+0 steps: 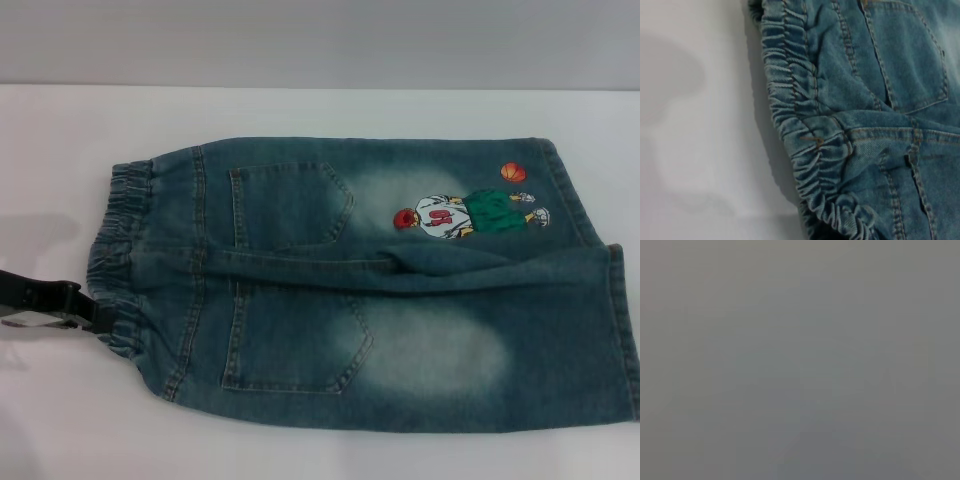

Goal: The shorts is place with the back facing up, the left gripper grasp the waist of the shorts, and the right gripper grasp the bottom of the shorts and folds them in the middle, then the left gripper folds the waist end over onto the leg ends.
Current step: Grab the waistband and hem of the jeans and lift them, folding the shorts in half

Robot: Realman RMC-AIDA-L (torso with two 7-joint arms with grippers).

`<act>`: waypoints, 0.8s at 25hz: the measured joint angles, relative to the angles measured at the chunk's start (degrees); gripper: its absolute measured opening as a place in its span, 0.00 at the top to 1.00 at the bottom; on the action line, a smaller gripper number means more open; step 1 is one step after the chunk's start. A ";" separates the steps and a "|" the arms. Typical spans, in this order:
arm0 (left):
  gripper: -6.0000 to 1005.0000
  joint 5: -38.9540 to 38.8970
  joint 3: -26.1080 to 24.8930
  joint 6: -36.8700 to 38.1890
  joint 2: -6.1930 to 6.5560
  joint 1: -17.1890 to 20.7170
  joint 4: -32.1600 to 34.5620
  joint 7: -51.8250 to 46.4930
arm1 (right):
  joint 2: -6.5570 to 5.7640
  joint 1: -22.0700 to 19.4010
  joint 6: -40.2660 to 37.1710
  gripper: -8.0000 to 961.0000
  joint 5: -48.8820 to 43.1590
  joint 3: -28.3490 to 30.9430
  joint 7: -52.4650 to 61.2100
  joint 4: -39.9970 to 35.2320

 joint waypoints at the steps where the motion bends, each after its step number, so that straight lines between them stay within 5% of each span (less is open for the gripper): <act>1: 0.94 0.00 0.00 0.00 0.00 0.00 0.00 0.00 | -0.57 0.57 -1.05 0.41 -3.18 0.02 2.91 -1.41; 11: 0.94 -0.27 -0.22 -0.34 -0.35 -0.25 -0.04 0.32 | -6.96 10.26 -16.64 0.41 -34.93 3.25 11.61 -5.47; 20: 0.94 -0.28 -0.26 -0.36 -0.68 -0.59 -0.20 -0.15 | -8.59 12.87 -23.77 0.41 -54.65 3.91 9.43 -9.72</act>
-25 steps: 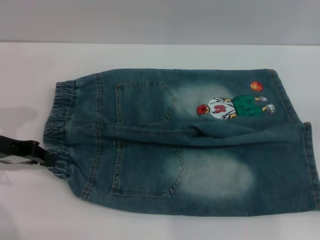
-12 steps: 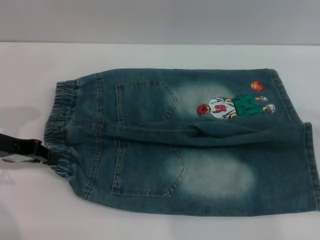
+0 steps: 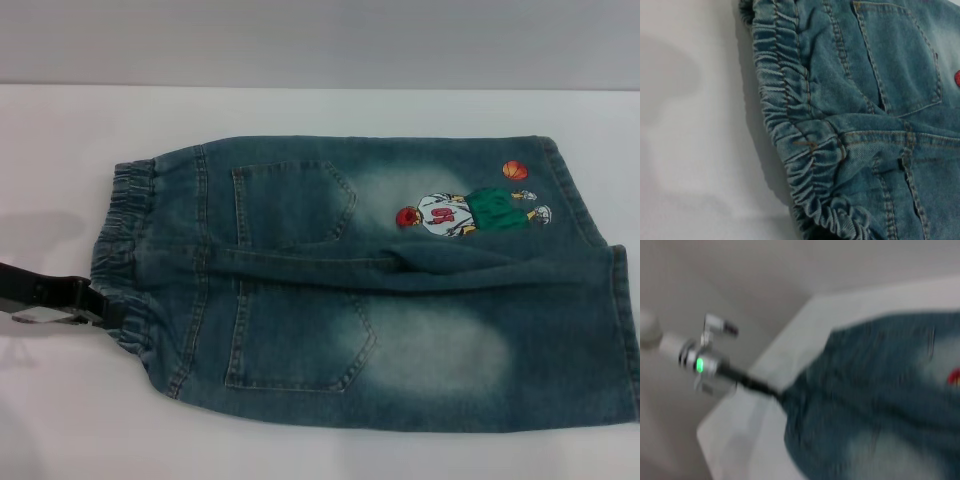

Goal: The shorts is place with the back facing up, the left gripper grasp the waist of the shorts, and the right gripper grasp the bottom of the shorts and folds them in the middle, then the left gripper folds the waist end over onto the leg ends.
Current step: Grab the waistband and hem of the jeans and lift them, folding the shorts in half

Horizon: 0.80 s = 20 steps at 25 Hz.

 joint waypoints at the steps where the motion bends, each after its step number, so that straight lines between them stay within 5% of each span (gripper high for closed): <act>1: 0.94 0.00 0.00 -0.01 -0.03 -0.03 -0.06 -0.05 | -0.09 -0.14 -1.14 0.41 -1.54 0.03 -1.97 -0.61; 6: 0.94 -0.03 -1.57 0.02 -0.20 -0.21 -0.05 0.10 | -0.19 -0.88 -2.98 0.41 -10.08 1.86 -10.13 -1.84; 20: 0.94 -0.08 -5.00 0.50 -0.24 -0.55 -0.34 -0.07 | -0.24 -0.55 -1.27 0.41 -23.34 2.04 -10.68 -2.61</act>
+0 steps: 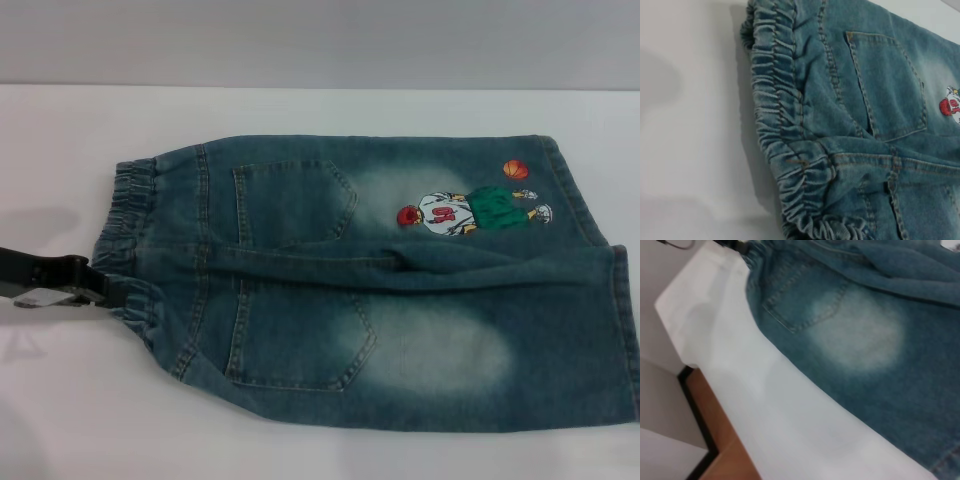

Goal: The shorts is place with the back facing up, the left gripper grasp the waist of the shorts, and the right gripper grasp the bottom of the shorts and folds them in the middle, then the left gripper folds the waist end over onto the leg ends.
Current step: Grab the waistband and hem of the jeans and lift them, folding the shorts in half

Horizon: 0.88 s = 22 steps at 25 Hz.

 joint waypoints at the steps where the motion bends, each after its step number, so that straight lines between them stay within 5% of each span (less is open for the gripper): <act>1: 0.94 0.00 0.00 0.01 -0.02 -0.06 0.00 -0.02 | -0.01 0.05 0.53 0.41 -0.25 -0.08 0.01 -0.01; 22: 0.94 0.01 0.00 0.03 -0.58 -0.93 -0.17 -0.26 | 2.26 0.26 7.76 0.41 -1.89 -2.84 3.20 -0.43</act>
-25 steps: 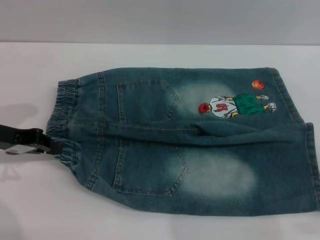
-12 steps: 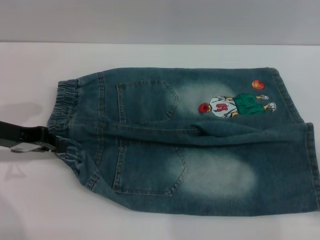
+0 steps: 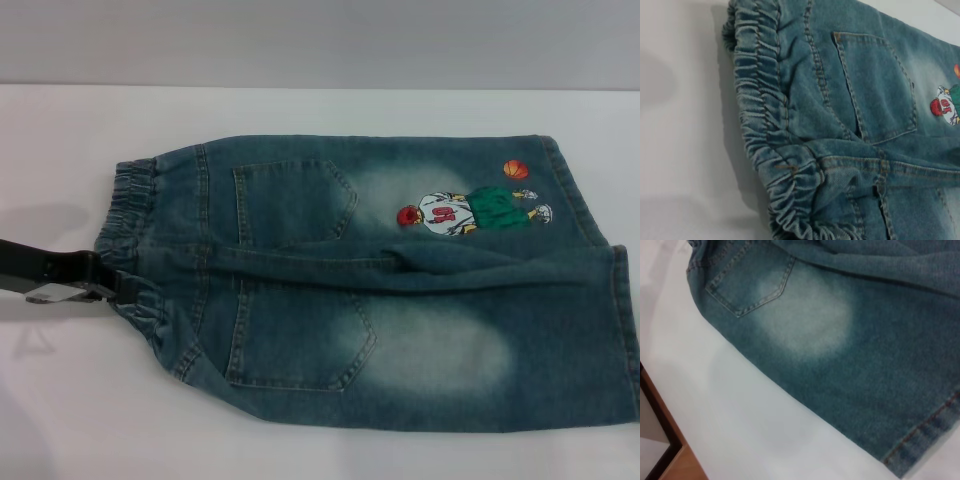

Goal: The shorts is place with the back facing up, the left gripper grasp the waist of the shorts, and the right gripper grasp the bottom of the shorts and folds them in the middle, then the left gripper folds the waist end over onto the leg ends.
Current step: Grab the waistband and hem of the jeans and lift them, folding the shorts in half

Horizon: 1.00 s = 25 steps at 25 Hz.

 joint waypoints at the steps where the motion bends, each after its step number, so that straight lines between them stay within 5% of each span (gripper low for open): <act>1: 0.94 0.00 0.00 0.00 0.00 0.00 0.00 0.00 | 0.02 0.00 0.27 0.41 -0.02 -0.04 0.06 -0.01; 25: 0.94 0.00 0.00 -0.11 -0.34 0.00 0.00 0.00 | 1.60 1.11 3.94 0.41 -0.07 -3.74 3.08 0.24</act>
